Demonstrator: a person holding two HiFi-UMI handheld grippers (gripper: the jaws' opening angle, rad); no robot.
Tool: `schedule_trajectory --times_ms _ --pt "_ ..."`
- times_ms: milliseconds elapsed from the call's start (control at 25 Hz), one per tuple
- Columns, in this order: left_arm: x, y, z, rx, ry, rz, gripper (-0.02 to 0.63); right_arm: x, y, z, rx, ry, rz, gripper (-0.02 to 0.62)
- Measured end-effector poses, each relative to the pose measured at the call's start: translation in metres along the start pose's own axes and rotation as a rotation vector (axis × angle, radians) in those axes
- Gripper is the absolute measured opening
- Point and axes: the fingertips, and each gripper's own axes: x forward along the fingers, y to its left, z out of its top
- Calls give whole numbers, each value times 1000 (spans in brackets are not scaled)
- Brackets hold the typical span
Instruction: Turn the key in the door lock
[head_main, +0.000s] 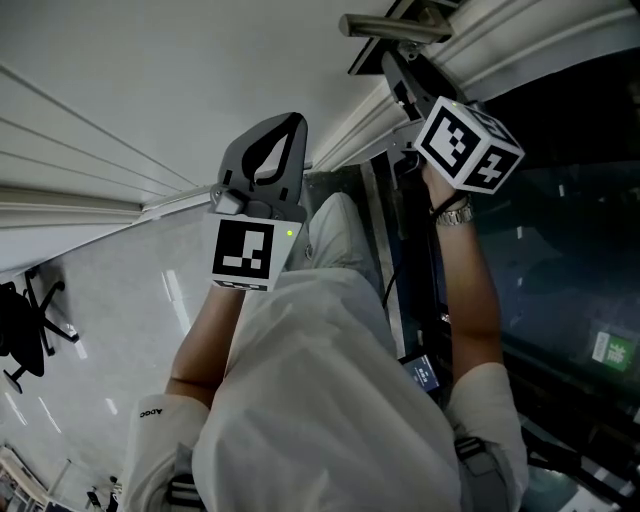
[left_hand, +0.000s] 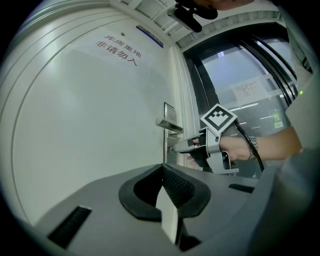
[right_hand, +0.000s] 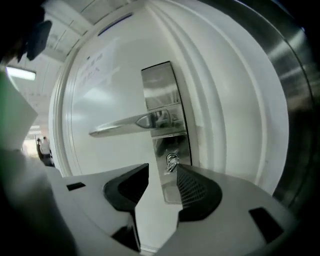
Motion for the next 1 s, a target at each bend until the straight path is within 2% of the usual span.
schedule_trajectory --times_ms 160,400,520,640,760,880,1000 --pt "0 -3 0 0 -3 -5 9 -9 -7 1 -315 19 -109 150" --pt "-2 -6 1 2 -9 -9 9 -6 -3 1 -994 94 -283 152" --pt "-4 -6 2 6 -9 -6 9 -1 -6 -5 -1222 118 -360 150" --pt "-5 -4 -1 12 0 -2 9 4 -8 -10 -1347 116 -400 150" --pt "-5 -3 -3 12 3 4 9 13 -6 -12 -1408 133 -406 150" --pt "-4 -3 -2 10 1 8 9 18 -5 -10 -1424 139 -412 148" --pt "-2 -2 -2 14 -3 7 9 21 -6 -8 -1408 131 -429 112"
